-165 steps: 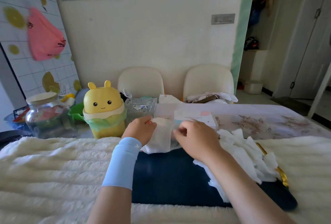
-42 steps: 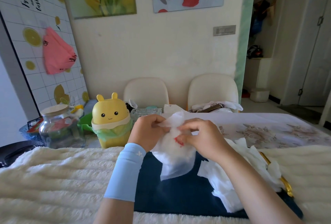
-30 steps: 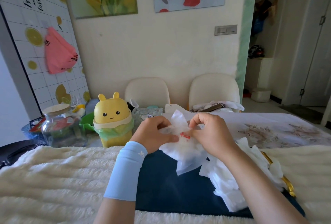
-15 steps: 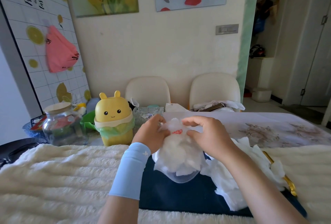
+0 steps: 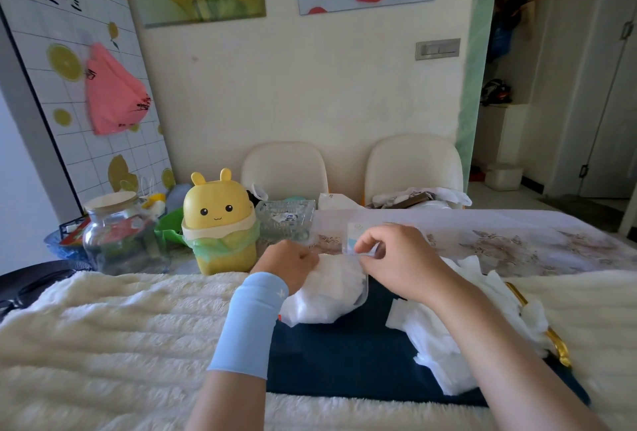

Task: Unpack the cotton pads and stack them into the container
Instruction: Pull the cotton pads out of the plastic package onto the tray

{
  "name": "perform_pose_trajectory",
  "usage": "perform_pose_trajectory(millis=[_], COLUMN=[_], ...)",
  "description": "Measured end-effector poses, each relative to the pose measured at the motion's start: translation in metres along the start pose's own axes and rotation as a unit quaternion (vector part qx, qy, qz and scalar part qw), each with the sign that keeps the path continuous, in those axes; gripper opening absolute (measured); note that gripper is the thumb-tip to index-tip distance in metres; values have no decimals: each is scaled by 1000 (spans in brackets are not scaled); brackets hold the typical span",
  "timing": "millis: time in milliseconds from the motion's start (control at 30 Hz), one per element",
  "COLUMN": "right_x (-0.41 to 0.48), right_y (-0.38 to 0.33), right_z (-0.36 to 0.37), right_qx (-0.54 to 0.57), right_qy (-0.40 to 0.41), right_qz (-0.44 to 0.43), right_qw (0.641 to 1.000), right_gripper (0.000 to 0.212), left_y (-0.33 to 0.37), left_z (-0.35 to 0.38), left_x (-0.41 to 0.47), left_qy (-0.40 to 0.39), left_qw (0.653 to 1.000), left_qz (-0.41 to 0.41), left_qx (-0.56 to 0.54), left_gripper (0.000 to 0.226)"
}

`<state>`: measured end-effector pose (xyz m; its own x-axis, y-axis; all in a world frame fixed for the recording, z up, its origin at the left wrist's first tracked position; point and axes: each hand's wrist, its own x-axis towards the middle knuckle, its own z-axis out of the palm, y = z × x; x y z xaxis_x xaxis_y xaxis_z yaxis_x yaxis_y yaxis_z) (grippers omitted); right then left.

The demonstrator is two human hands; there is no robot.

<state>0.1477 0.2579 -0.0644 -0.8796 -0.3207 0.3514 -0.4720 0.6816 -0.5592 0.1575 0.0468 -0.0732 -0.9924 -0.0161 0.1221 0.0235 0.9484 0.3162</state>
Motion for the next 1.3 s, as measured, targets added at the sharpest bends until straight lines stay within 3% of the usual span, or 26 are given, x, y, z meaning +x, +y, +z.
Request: perform_pose_trajectory(millis=[100,200,400,533,633,700,767,800,867,933,1067,1167,1233,1300], right_x=[-3,-7,-13,-14,-12,-13,-12,-11,-9,-8,-8,-6,-8,-12], right_y=[-7,-16,-28,-33,-31,-29,-26,-25,-21,-20,-18,-9,-6,-5], right_z=[1,13,26,29,32,33,33,31,23,14,-8,-24,-26,-20], right_qx=[-23,-49,-132,-168,-132,-127,-149,-148,-93,-12,25,-16,-72,-138], right_qy=[-32,-55,-46,-42,-60,-88,-102,-102,-88,-70,-23,-15,-64,-187], right_qz=[16,17,-13,-46,-90,-83,-44,-23,11,40,37,25,38,61], right_qw=[999,997,990,984,985,985,982,984,992,997,999,999,995,971], right_gripper=[9,31,31,25,31,34,27,22,25,37,18,18,25,47], left_y=[4,7,16,17,11,9,8,5,3,8,13,3,-1,-4], left_z=[-1,-2,-2,-1,-5,-9,-15,-18,-19,-15,-6,-2,-1,0], left_x=[2,1,0,2,0,-4,-14,-17,-20,-21,-13,-9,-11,-11], left_qy=[23,24,26,34,29,3,-96,-149,-217,-222,-162,-112,-99,-84], left_qw=[994,995,997,987,986,981,957,949,959,971,985,992,994,995], left_qz=[-85,-85,-77,-113,-91,-48,-12,14,61,69,51,-4,-8,-11], left_qx=[-63,-34,-15,-109,-139,-188,-274,-277,-170,-60,-30,-57,-48,-62], left_gripper=[32,35,39,42,36,26,16,27,75,107,106,101,91,88])
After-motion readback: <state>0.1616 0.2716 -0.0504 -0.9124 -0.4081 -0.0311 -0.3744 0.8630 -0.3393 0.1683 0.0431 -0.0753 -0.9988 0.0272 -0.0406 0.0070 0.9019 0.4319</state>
